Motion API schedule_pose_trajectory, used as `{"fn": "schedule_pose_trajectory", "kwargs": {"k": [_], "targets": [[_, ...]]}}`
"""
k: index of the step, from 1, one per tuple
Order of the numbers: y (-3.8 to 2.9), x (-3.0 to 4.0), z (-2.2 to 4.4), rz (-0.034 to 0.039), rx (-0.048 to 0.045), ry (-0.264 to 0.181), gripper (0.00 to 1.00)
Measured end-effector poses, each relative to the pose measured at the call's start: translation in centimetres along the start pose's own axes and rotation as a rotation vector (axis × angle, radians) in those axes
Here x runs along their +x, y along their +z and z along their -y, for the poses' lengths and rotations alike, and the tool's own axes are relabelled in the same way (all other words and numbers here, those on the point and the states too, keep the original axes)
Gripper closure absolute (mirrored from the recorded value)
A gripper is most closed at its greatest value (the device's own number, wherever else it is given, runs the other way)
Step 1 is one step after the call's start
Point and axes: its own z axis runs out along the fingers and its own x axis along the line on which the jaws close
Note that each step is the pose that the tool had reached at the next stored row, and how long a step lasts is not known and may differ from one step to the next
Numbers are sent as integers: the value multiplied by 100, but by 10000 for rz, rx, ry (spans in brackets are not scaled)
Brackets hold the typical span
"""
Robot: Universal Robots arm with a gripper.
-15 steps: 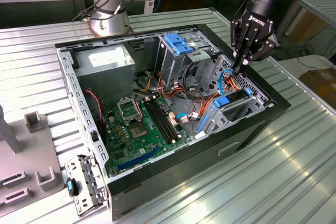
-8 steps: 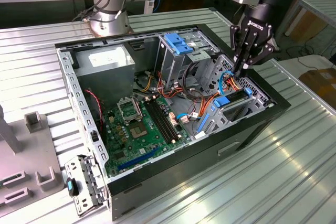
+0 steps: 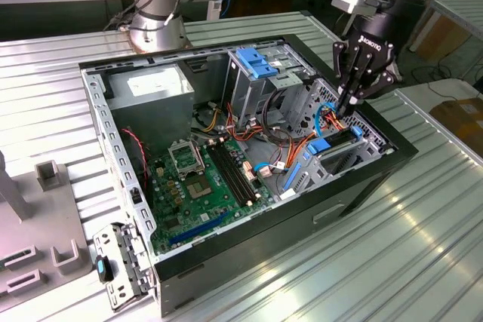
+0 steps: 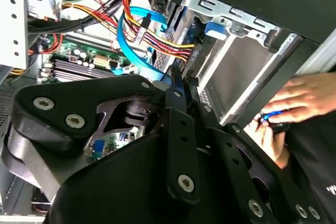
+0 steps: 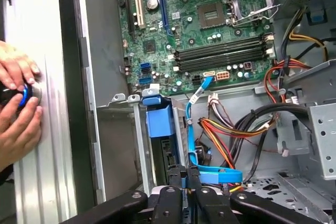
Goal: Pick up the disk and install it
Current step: 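Insert the second disk wire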
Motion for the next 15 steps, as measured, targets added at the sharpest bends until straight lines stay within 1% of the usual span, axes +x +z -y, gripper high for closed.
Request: {"fn": "schedule_pose_trajectory", "kwargs": {"k": [1,2,3,4,7,8,9,10,11,12,13,15], "targets": [[16,67,11,331,-50,-45,84],[29,122,14,454,-54,-65,84],[33,141,14,475,1,-85,84],[38,158,8,512,78,-123,84],[49,178,-8,614,184,-181,84],[54,185,-18,665,223,-204,84],[64,194,-34,758,268,-241,84],[71,199,-46,821,295,-263,84],[81,213,-62,999,309,-310,84],[88,223,-73,1125,314,-342,84],[93,231,-80,1225,317,-365,84],[99,246,-87,1351,337,-396,84]]}}
